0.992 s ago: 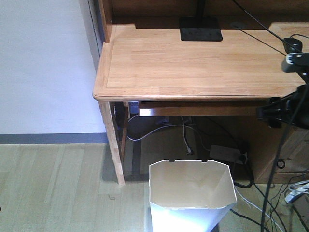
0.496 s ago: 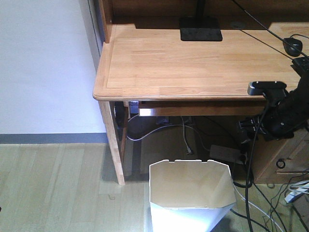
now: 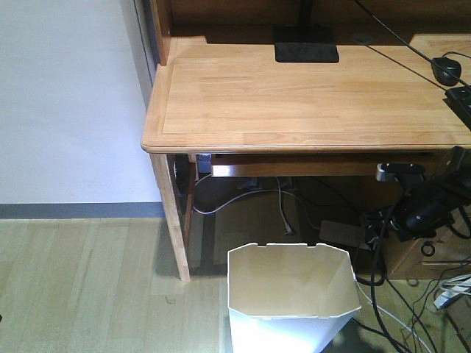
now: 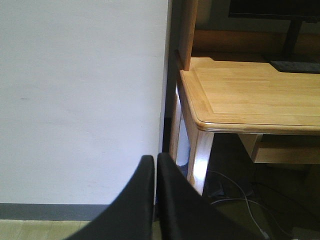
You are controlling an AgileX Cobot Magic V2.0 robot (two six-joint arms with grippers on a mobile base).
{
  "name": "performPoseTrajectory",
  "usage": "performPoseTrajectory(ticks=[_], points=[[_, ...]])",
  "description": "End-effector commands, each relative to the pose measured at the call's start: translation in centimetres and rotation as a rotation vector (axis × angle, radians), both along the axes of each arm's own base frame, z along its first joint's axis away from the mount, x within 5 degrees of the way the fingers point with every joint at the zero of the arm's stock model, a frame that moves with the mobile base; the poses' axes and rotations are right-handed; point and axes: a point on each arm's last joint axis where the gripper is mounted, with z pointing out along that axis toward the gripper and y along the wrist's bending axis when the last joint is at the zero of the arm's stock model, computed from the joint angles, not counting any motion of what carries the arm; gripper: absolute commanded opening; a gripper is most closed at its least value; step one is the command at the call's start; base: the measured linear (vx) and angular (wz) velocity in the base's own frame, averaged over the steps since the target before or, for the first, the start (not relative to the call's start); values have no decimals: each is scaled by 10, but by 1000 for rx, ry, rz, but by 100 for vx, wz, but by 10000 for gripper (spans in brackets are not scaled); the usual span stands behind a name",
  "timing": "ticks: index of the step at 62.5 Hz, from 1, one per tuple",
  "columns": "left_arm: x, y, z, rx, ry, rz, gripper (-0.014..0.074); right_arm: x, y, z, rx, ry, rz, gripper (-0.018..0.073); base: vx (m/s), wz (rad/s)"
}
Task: Move trash bin to bedside with robot
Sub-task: 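Move the right gripper down to the rim of the white bin, then close the right gripper on the bin rim and lift it slightly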
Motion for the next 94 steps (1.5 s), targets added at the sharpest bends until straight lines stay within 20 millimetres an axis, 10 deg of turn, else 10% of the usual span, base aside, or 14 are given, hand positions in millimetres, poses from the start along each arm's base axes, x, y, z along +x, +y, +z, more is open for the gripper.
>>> performPoseTrajectory(ticks=[1, 74, 94], points=[[0, 0, 3, -10, -72, 4, -6, 14, -6, -3, -32, -76, -6, 508, 0, 0], [0, 0, 3, -10, -72, 4, -6, 57, -7, -210, 49, 156, 23, 559, 0, 0], [0, 0, 3, -10, -72, 4, -6, 63, -6, -236, 80, 191, -8, 273, 0, 0]])
